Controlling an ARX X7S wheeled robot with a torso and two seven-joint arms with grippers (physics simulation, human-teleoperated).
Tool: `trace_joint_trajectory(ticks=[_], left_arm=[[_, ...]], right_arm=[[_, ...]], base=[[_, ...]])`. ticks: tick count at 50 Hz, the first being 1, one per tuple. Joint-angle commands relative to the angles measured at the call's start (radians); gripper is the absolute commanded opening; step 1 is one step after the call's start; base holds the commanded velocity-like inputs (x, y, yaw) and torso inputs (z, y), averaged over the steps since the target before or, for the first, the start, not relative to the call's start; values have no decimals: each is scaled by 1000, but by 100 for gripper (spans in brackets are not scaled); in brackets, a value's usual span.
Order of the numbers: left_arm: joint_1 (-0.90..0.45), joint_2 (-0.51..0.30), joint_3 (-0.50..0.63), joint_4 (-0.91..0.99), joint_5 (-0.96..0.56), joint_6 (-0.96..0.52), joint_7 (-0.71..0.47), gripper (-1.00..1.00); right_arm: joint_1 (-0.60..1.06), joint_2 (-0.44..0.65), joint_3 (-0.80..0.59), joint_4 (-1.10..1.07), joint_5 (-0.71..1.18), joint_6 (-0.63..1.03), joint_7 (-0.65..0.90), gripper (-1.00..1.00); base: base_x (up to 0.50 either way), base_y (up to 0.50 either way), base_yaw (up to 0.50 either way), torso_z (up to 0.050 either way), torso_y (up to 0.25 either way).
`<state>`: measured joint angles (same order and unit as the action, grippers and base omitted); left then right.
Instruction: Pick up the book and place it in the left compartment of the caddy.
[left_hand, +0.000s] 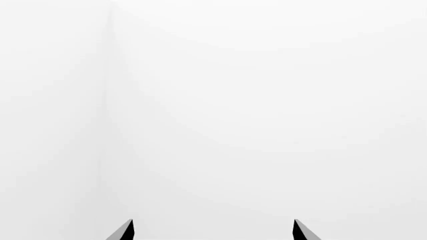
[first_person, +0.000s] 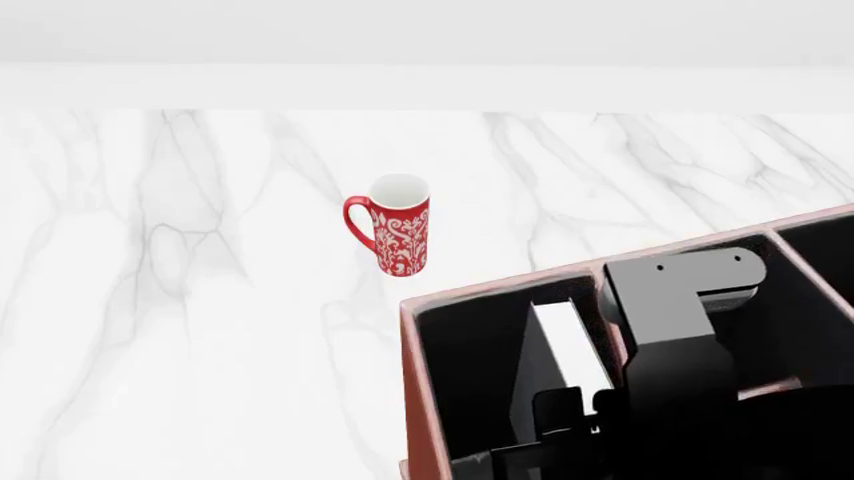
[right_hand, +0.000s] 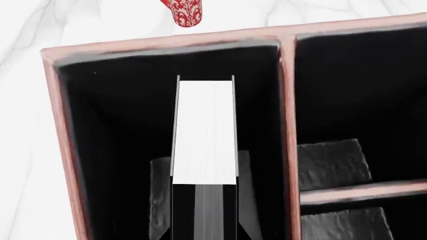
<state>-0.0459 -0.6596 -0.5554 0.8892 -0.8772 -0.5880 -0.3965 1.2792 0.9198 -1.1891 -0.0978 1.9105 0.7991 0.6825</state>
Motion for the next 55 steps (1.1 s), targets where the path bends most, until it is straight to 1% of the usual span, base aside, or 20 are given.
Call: trace_joint_trajectory(ticks=[1,13,28,55], left_arm=[[3,-2,-3,0,-4,3,-1,100],[6,-3,0,2,-3,7,-3,100],[8,-8,-4,3,-9,10,-7,100],[16,-12,-5,5,-10,19,-9,100]], right_arm=[[16,-7,22,10,-49,7,-16,-100],[0,-13,15,14,-67,0,-23,-100],[-41,-27,7,16,-103,-30,-67,-100],[-58,-51,-18,39,-145,-26,-64,-100]], base=[[0,0,0,0,0],[0,0,0,0,2],[0,0,0,1,1],[0,0,0,0,2]])
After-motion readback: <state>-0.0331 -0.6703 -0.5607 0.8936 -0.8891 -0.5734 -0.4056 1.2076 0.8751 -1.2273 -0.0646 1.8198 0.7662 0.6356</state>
